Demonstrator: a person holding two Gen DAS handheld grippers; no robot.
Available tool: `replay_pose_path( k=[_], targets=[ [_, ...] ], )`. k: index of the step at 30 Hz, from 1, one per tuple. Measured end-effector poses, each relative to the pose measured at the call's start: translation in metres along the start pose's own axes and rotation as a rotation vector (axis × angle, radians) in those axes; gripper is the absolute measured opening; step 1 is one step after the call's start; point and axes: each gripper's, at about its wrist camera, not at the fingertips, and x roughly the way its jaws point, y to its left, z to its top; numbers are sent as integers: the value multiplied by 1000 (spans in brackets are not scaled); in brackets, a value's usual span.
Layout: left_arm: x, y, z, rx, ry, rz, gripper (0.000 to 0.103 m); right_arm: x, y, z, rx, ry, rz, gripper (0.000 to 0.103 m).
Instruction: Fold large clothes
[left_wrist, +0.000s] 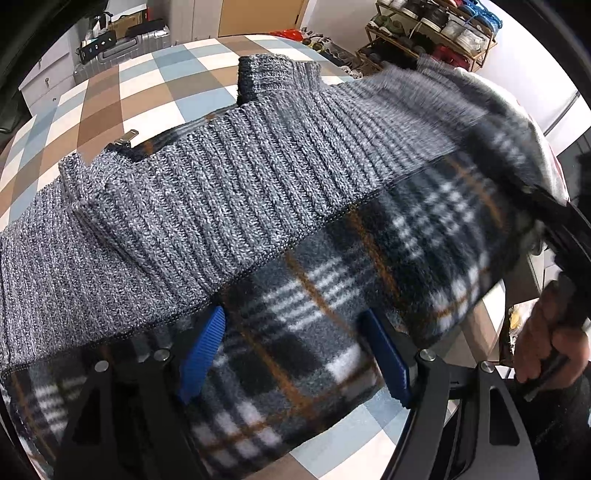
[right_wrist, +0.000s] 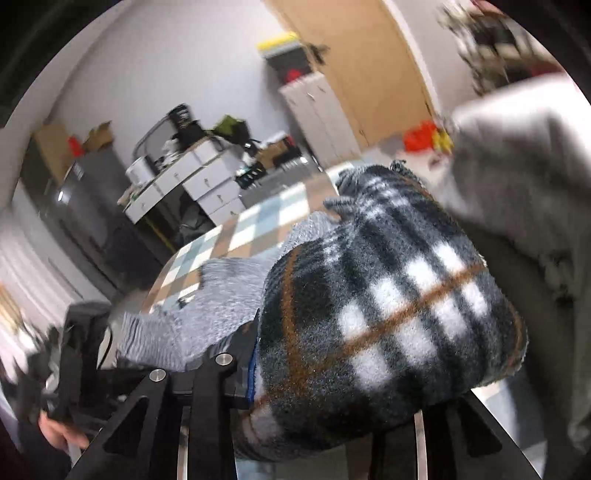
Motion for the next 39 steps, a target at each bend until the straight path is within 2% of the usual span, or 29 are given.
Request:
replay_pose_path(
  k=[7,12,20,23,25,28,30,32,35,39],
  targets=[
    [13,-36,4,43,18,-63,72,-34,12,1,-65,-97,-46,33],
    [11,-50,3,82,3,-7,73,-33,12,-5,-105,-103,-104,33],
    [0,-53,-17,50,-90,49,75,-38,5,-10,-99,-101,-94,33],
    [-21,-50,-36,94,-142,85,75,-41,3,-10,-113,-96,-92,33],
    [-32,-44,-42,80,-167,96,75,-41,5,-8,-115,-91,-88,33],
    [-49,-38,-49,62,-224,176,75,-39,5,-7,-105,-85,-84,33],
    [-62,-36,-57,96,-289,285,75,-39,3,-6,-98,-85,-79,33],
    [-71,-31,-63,122,-318,309,75,-38,3,-7,-96,-84,-80,33],
    [-65,-20,-64,97,-283,304,77,-37,3,-5,-98,-84,-84,34],
    [-31,0,-56,73,-181,348,79,-37,2,-4,-94,-85,-86,34]
  ],
)
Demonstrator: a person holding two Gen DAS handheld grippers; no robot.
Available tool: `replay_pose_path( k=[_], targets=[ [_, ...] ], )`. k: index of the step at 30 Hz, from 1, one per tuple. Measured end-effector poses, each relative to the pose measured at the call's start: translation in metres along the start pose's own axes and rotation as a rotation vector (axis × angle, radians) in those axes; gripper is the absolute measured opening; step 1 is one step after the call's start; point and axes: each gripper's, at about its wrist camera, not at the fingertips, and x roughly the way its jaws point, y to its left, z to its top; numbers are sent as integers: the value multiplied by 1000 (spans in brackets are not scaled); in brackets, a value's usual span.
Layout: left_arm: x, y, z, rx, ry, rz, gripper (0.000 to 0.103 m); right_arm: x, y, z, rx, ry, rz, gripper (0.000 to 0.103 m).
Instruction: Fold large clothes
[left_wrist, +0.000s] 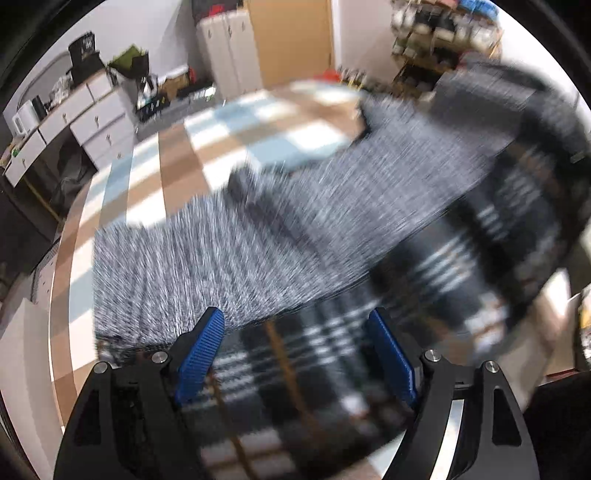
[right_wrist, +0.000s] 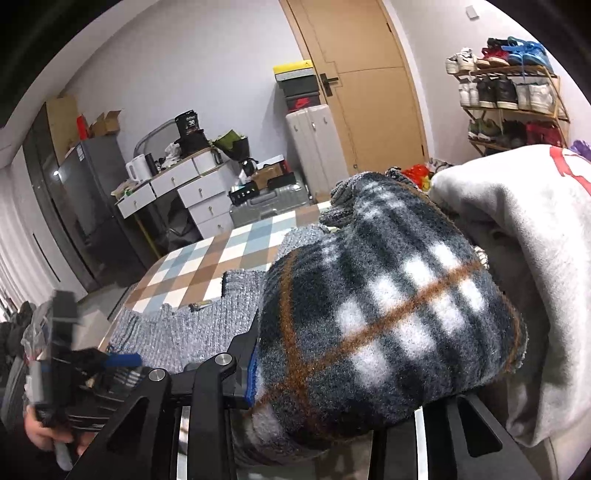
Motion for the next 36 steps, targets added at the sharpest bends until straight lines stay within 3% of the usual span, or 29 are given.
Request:
replay_pose_path(
  k=[3,13,21,23,26,27,31,34,36],
  targets=[
    [5,-2,1,-19,-39,-3,85,-1,-1,1,12,-2,8,34],
    [8,-28,12,-13,6,-11,84,-12,-11,5,22,-24,26,34],
    [6,-59,23,44,43,-7,84,-30,-13,3,-39,-65,-30,34],
    [-2,-49,27,2,50,-60,84,-28,-10,2,-49,-57,-39,34],
    [-29,-32,31,-114,-4,-231,84,-26,-9,5,-34,-53,-37,34],
    [-39,-33,37,-121,-36,-235,84,-25,-9,5,-28,-53,-34,34],
    [-43,-54,63,-23,-104,-126,85,-26,-11,6,-4,-52,-26,34],
    [-9,-66,78,14,-41,-37,85,-27,-13,5,-7,-55,-19,34],
    [11,-73,79,37,-12,-23,85,-27,-12,5,-12,-53,-8,34]
  ],
)
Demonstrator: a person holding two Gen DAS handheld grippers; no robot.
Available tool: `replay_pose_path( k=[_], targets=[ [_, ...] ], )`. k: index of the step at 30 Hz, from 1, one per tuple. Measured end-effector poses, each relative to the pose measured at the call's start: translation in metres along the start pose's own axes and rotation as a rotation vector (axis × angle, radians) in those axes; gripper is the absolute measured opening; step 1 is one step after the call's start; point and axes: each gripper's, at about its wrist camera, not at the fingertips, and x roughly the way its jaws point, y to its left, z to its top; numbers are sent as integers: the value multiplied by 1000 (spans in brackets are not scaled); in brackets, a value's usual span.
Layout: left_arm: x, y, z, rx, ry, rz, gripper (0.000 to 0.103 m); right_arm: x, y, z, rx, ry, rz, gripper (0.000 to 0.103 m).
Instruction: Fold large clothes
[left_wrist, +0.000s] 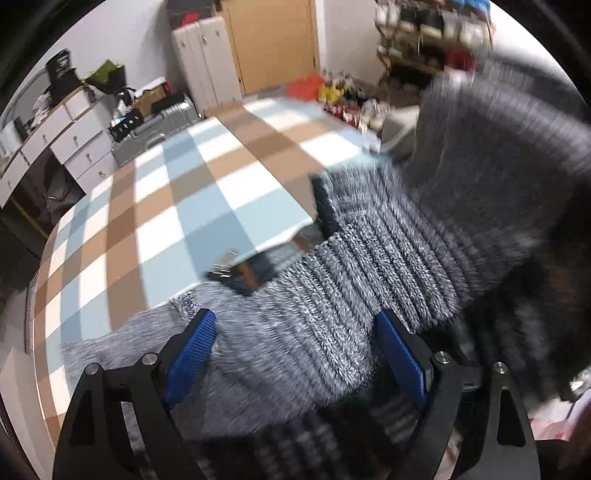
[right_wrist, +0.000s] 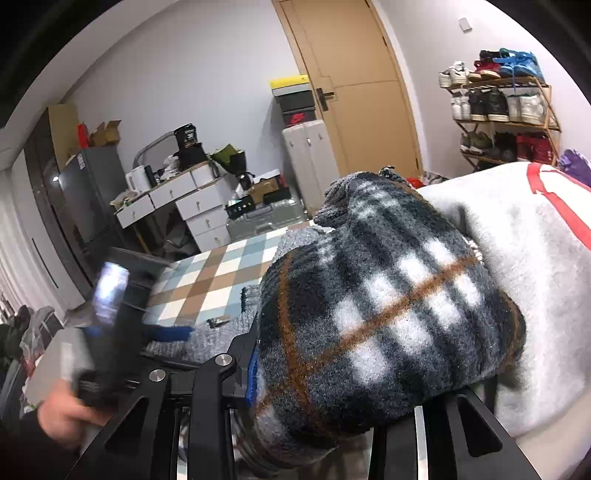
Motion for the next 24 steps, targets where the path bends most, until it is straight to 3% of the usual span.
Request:
replay_pose_path(
  k=[2,8,13,16,21,24],
  targets=[
    [3,-2,-5,-14,-7,-13,87,3,2,-1,-15,7,5,34],
    [10,20,-7,-84,29,-161,87,4,4,-3,-62,10,40,34],
    [-22,25,-18,-81,37,-195,87,0,-3,-3,-50,0,36,34],
    [-46,22,-35,-67,35,-263,87,-1,-7,-5,-32,2,31,34],
    [-33,-3,-60,74,83,-175,90,0,4,-3,-54,-2,11,34],
    [-28,-2,-56,54,76,-185,93,1,6,-4,-56,-1,7,35]
  ],
)
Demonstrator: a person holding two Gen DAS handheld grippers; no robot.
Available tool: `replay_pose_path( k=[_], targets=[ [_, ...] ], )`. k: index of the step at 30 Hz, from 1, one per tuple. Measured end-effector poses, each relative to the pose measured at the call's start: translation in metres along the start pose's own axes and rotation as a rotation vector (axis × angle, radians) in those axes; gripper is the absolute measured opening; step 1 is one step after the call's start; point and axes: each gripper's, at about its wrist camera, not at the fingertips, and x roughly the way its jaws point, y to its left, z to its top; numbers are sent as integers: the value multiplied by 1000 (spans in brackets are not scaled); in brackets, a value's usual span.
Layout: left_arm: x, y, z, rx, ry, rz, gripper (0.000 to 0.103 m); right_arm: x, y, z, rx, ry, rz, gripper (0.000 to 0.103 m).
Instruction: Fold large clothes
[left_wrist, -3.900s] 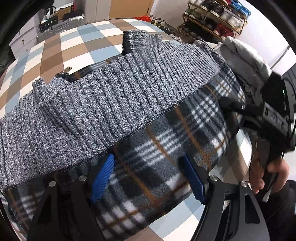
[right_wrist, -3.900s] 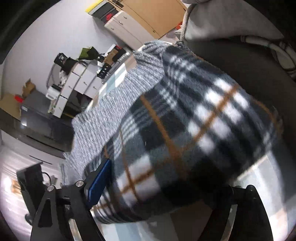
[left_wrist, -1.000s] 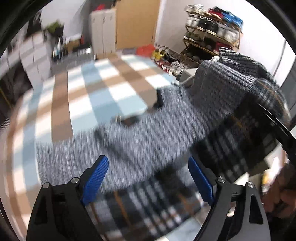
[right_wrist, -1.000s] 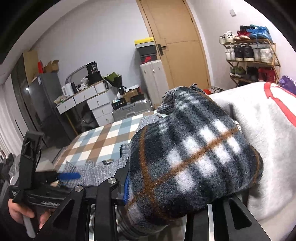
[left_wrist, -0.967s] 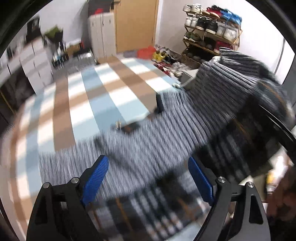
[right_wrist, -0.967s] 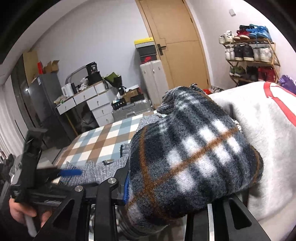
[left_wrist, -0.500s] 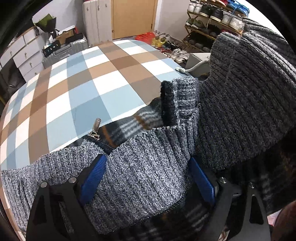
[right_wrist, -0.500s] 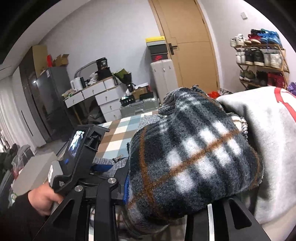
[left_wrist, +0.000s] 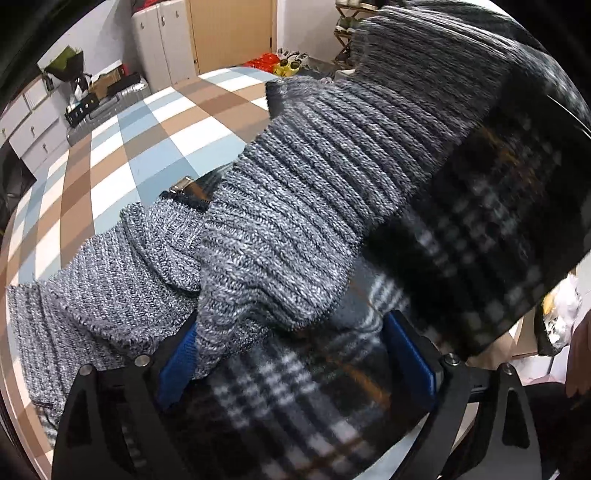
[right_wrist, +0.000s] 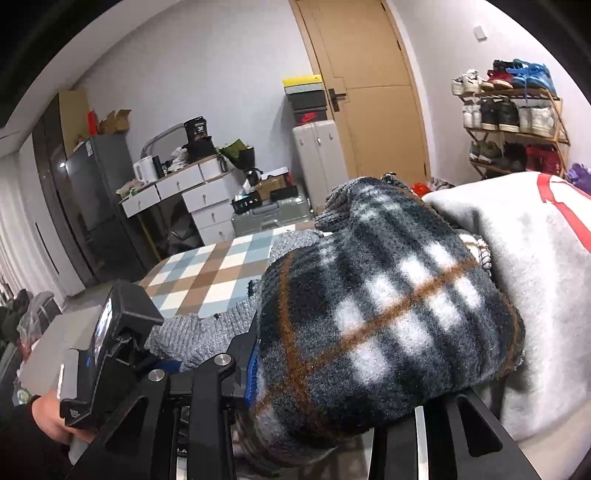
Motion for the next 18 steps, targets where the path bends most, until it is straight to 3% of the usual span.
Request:
replay_pose_path(
  k=[6,9,10,11,13,18],
  targets=[
    [-3,4,16,2,-11,6,95,2,3,-2,-12,-3,-2,35],
    [-38,10,26,-8,-188,110,95,3,2,-3,5,-2,1,35],
    [-46,12,30,-2,-242,164,95,3,1,-3,13,0,1,35],
    [-51,17,35,-12,-285,268,95,4,0,-2,25,2,2,35],
    [-48,26,40,-52,-290,356,95,4,-1,-2,36,5,3,35],
    [-34,44,29,-209,-116,-20,95,4,-3,0,29,7,2,35]
  ],
)
